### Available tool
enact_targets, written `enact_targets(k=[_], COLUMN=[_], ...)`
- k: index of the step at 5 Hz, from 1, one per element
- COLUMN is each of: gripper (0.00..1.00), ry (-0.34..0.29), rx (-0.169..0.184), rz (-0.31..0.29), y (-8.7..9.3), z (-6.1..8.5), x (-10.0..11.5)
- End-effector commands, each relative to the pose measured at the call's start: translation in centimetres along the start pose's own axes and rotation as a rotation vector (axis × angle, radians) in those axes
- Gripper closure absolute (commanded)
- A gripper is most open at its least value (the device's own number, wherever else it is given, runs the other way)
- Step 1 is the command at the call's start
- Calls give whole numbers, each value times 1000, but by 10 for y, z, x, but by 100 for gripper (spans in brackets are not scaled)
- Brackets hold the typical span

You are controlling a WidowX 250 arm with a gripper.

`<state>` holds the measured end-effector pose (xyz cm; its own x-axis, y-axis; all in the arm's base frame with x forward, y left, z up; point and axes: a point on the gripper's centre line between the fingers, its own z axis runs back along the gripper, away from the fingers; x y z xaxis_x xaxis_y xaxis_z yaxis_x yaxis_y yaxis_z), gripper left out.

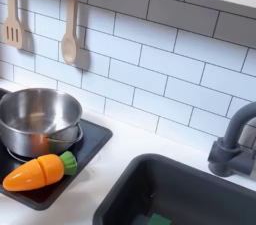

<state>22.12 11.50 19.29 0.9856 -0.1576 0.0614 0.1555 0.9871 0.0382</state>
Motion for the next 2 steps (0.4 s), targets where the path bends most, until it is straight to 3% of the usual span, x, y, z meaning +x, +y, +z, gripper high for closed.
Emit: enact_targets(k=[1,2], gripper=[0,0], ry=[7,17], rx=[-22,-15], rz=[-32,-33], y=[-14,-15], z=[-14,-21], x=[17,23])
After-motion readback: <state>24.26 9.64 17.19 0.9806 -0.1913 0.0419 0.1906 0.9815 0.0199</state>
